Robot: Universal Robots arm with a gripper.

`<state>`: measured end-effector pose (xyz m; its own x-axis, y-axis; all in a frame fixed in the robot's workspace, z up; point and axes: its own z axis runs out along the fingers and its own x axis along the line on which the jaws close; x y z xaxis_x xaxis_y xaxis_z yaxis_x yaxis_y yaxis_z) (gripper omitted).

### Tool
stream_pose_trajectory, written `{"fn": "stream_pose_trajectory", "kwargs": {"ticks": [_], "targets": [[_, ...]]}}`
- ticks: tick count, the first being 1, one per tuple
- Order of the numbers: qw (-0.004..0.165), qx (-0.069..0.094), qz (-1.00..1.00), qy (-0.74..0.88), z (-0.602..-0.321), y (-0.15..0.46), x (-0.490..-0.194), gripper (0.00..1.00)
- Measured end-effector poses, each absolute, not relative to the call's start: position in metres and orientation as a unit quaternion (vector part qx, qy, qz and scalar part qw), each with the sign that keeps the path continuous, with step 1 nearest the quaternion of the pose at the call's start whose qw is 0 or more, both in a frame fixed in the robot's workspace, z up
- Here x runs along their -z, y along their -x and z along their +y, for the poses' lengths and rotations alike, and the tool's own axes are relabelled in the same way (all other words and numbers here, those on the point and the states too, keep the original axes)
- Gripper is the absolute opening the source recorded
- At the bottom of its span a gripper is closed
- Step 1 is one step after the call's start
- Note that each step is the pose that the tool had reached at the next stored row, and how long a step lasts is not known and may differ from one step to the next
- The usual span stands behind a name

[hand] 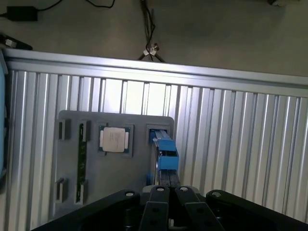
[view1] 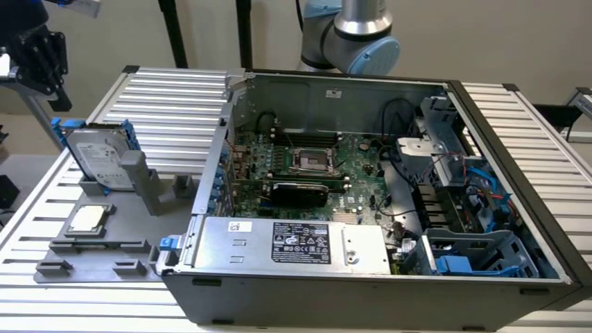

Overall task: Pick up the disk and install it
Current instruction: 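Pick up the disk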

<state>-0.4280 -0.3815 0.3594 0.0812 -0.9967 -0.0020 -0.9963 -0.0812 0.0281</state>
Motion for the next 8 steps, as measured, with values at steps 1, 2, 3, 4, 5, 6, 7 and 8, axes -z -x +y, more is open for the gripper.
{"fn": "stream_pose_trajectory", "kwargs": {"ticks": [1,2,3,4,5,6,7,8], "targets": [[0.010,0.010,-0.678,-0.735,-0.3815,0.4280,-0.3594,0.12],[0.010,0.010,-0.678,-0.735,-0.3815,0.4280,-0.3594,0.18],[0.010,0.010,-0.678,-0.735,-0.3815,0.4280,-0.3594,0.24],[0.010,0.010,-0.678,-0.735,-0.3815,0.4280,-0.3594,0.24],[0.010,0.010,-0.678,-0.735,-0.3815,0.4280,-0.3594,0.30],[0.010,0.010,-0.678,-0.735,-0.3815,0.4280,-0.3594,0.30],[0.010,0.010,-0.678,-0.735,-0.3815,0.4280,-0.3594,0.36],[0.010,0.010,-0.678,-0.735,-0.3815,0.4280,-0.3594,0.42]]}}
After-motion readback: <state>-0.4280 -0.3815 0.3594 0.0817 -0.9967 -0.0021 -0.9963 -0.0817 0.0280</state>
